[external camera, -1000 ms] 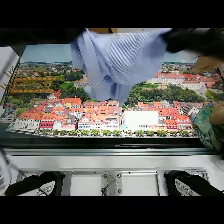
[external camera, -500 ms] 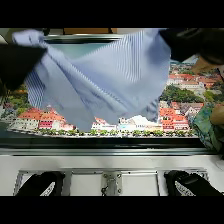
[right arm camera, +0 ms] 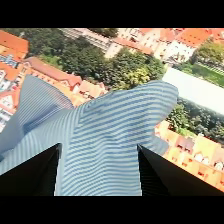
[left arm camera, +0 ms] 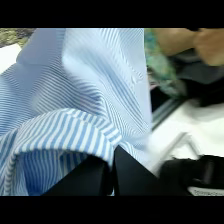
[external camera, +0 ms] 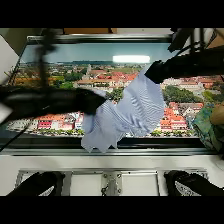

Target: Fold the clothes and pants, and hang the long-sleeved shirts on hangers.

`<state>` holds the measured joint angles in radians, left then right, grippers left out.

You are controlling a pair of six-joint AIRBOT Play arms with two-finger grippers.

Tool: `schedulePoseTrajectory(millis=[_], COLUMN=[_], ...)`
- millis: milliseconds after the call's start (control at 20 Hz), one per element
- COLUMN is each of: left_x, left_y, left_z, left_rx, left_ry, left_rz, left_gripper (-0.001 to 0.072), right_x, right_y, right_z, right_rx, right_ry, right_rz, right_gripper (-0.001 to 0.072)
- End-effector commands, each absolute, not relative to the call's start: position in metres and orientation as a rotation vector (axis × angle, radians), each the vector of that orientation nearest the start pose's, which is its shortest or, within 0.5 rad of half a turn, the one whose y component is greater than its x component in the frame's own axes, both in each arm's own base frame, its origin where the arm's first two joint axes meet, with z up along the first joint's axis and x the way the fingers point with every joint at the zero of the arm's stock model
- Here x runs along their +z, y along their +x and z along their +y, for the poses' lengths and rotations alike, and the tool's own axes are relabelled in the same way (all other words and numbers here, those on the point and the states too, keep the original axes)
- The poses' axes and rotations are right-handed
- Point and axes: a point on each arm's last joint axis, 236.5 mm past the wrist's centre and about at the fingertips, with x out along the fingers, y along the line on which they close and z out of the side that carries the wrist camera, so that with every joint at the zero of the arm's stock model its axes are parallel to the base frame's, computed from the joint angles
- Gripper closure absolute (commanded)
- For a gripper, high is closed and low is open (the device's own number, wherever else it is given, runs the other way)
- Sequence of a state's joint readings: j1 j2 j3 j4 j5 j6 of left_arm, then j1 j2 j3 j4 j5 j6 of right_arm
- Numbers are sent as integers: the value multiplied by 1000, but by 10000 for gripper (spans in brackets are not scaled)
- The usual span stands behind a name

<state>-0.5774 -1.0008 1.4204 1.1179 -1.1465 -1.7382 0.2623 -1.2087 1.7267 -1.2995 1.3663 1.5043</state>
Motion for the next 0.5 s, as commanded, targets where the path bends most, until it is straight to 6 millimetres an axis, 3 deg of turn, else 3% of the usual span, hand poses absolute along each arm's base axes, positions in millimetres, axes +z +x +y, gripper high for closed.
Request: schedulePoseTrajectory(millis=[0, 100, 150, 250, 450], left_x=[176, 141, 126, 110, 76], left_y=[353, 402, 419, 439, 450], left_z=[-318, -318, -312, -287, -222], left_rx=[-741, -685, -663, -626, -505], left_ry=[-134, -140, -156, -198, -246], left_rz=[954, 1036, 1086, 1161, 1253], left_gripper=[689, 139, 101, 101, 101], right_x=[213, 213, 214, 216, 219], right_y=[421, 429, 429, 424, 412], right_z=[139, 122, 113, 97, 94], right_rx=[376, 337, 319, 291, 302], right_ry=[-35, -16, -8, 0, -15], right_rz=[871, 865, 867, 880, 898], right_gripper=[203, 203, 203, 203, 203])
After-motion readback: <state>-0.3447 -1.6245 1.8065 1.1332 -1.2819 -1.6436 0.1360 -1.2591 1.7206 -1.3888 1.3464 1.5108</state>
